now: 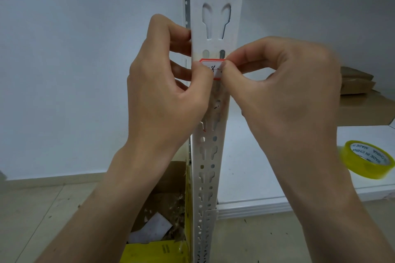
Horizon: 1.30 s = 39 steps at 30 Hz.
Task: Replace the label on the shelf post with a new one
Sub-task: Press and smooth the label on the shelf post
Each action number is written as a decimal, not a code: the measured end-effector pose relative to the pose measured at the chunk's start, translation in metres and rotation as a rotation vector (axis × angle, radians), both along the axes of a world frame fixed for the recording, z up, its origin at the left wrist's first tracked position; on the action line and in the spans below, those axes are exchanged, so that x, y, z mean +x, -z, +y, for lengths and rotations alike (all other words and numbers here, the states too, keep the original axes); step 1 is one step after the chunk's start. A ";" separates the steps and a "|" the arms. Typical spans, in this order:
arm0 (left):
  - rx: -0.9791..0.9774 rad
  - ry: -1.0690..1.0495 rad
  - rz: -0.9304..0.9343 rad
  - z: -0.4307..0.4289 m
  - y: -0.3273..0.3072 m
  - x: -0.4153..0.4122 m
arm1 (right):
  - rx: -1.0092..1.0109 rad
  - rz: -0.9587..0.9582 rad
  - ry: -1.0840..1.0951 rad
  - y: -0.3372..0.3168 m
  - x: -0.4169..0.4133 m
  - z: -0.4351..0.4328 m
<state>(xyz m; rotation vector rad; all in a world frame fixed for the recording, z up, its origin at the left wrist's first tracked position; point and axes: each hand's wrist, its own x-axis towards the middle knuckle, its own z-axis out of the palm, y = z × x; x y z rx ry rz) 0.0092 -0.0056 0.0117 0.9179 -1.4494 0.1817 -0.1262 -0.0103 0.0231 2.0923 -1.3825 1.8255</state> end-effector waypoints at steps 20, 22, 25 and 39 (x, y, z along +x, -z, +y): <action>0.016 -0.039 -0.014 0.001 0.000 0.000 | 0.002 0.003 -0.037 0.002 -0.005 0.000; 0.015 -0.035 -0.002 0.001 0.000 0.000 | -0.006 0.009 -0.021 0.002 -0.004 0.000; 0.009 -0.031 0.006 0.000 0.001 0.000 | 0.000 0.009 -0.009 0.002 -0.003 0.000; 0.011 0.000 0.016 0.001 -0.001 -0.001 | 0.001 -0.040 -0.033 0.002 -0.005 0.001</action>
